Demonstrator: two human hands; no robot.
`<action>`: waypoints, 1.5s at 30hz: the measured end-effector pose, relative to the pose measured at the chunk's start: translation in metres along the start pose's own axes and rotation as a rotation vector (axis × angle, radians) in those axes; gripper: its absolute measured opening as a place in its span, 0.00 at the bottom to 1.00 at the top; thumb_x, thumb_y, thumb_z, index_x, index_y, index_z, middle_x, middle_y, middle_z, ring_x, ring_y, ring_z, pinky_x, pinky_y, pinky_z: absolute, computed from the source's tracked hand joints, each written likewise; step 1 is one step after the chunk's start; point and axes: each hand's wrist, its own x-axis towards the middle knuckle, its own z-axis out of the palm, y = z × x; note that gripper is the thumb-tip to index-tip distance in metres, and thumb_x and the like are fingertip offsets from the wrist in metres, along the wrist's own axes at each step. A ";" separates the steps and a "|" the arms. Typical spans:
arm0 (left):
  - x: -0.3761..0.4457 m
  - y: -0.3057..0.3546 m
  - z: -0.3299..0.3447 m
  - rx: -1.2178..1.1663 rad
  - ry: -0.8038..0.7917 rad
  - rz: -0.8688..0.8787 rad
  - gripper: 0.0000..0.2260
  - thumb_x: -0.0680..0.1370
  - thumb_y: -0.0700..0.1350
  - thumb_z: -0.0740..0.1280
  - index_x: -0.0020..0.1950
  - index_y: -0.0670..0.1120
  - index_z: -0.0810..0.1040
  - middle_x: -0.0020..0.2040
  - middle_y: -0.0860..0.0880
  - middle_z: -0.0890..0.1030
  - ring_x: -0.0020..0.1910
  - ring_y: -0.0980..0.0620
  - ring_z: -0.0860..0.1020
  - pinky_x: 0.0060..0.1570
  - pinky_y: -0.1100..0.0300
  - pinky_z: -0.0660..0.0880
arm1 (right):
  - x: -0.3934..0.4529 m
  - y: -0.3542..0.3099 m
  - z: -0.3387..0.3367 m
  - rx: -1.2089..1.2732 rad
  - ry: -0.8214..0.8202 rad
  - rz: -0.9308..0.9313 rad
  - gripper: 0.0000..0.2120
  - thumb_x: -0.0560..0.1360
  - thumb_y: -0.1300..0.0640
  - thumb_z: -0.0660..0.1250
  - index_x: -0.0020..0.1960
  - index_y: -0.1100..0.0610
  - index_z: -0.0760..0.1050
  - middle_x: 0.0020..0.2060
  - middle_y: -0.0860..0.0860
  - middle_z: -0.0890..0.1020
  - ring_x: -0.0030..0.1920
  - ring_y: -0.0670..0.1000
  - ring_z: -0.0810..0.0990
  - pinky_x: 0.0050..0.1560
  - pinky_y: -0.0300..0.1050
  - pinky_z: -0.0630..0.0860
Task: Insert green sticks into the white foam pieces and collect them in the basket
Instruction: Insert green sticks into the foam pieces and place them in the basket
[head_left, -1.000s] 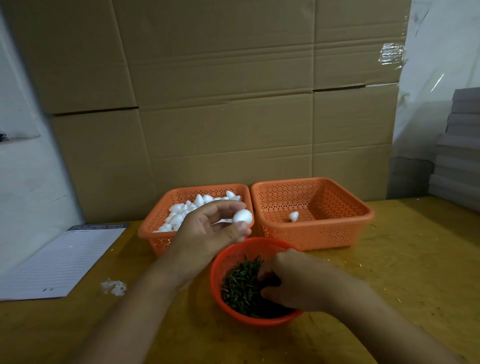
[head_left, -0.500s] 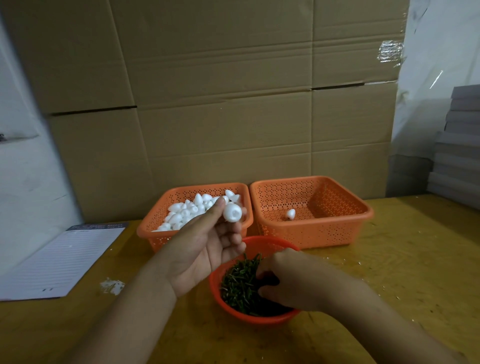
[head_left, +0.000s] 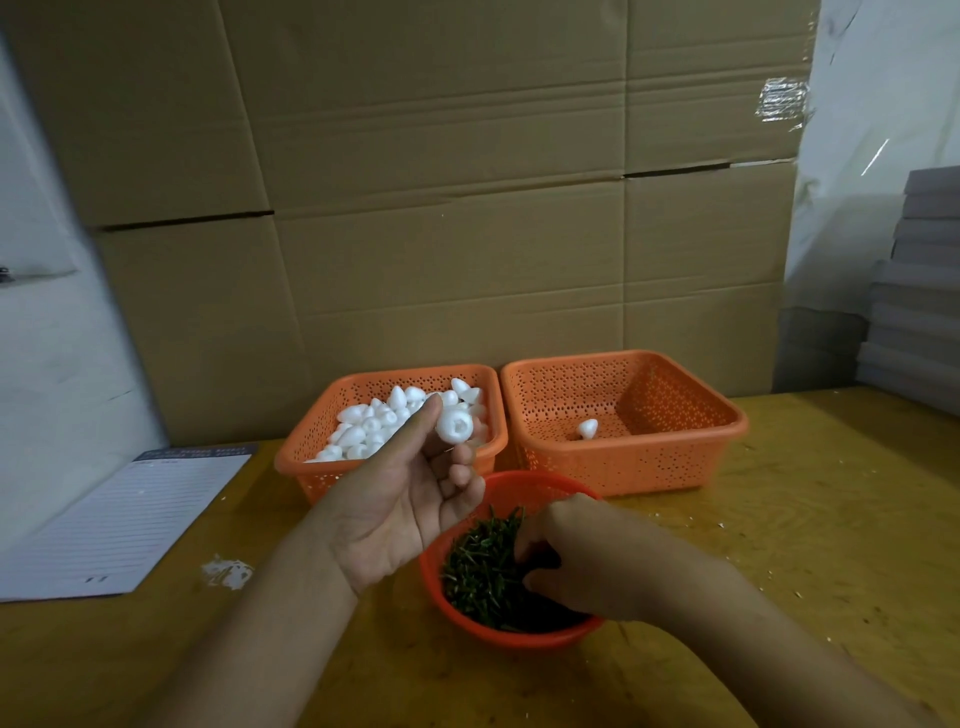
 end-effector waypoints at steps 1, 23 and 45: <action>0.000 0.000 0.000 0.019 0.009 0.010 0.13 0.74 0.53 0.70 0.40 0.44 0.85 0.36 0.47 0.78 0.31 0.55 0.78 0.35 0.58 0.82 | 0.000 0.000 -0.001 0.013 0.000 0.008 0.09 0.77 0.53 0.69 0.57 0.47 0.80 0.52 0.43 0.81 0.50 0.45 0.80 0.49 0.44 0.81; 0.001 -0.004 -0.015 0.256 0.044 0.006 0.18 0.70 0.55 0.77 0.54 0.45 0.85 0.39 0.49 0.79 0.35 0.55 0.78 0.36 0.61 0.78 | 0.002 -0.002 -0.013 0.529 0.250 0.131 0.11 0.76 0.65 0.68 0.54 0.53 0.83 0.44 0.45 0.84 0.46 0.41 0.82 0.51 0.37 0.78; 0.004 -0.009 -0.014 0.248 0.101 0.040 0.18 0.69 0.56 0.74 0.52 0.45 0.79 0.39 0.47 0.82 0.33 0.55 0.79 0.32 0.62 0.78 | -0.004 -0.015 -0.026 1.668 0.220 0.189 0.09 0.70 0.74 0.69 0.49 0.66 0.80 0.40 0.59 0.85 0.42 0.54 0.86 0.39 0.39 0.83</action>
